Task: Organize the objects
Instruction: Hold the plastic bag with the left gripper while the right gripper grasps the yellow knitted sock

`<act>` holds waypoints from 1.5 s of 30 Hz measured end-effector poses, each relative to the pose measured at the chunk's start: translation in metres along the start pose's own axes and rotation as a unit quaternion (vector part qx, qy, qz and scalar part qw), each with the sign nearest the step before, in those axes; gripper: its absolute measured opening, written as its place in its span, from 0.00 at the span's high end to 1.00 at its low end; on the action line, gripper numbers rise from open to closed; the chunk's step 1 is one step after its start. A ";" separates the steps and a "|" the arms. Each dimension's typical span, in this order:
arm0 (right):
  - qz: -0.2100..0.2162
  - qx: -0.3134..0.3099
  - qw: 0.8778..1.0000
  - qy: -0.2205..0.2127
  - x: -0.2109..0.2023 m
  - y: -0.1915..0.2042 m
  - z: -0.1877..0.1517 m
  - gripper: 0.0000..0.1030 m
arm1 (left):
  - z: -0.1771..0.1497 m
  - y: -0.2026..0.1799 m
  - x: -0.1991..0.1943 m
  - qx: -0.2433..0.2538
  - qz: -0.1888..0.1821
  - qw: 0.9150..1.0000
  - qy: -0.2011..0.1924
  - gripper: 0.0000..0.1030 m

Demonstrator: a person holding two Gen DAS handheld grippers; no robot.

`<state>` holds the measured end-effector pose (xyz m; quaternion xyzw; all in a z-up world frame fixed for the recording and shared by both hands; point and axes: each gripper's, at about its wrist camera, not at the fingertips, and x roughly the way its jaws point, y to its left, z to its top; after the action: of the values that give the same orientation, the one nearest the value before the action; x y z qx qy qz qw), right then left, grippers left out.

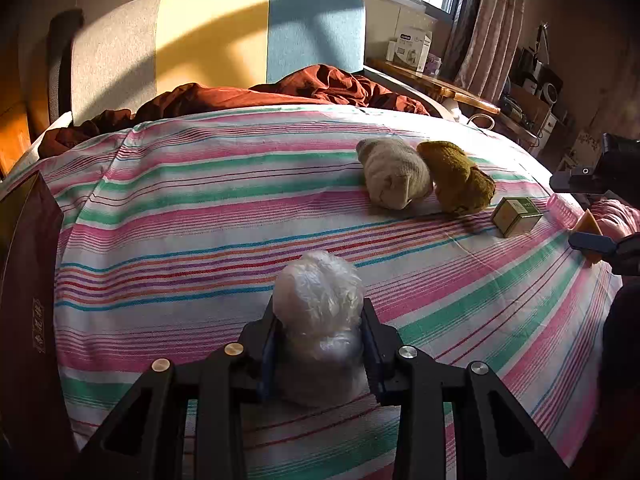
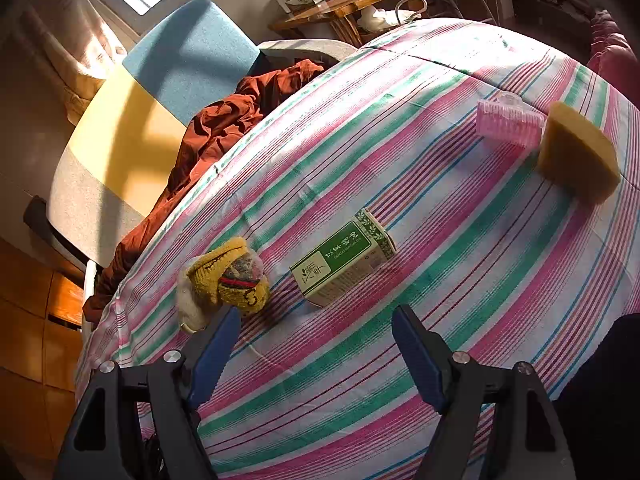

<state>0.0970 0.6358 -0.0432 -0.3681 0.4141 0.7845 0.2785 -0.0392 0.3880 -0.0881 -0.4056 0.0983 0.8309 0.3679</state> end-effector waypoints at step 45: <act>-0.006 -0.109 0.993 0.050 0.101 0.068 0.049 0.25 | 0.000 0.006 0.001 -0.011 -0.016 1.000 -0.008 0.62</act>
<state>-0.0285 0.6568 -0.0761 -0.4379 0.3375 0.8035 0.2206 -0.0436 0.3839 -0.0898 -0.4046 0.0792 0.8292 0.3774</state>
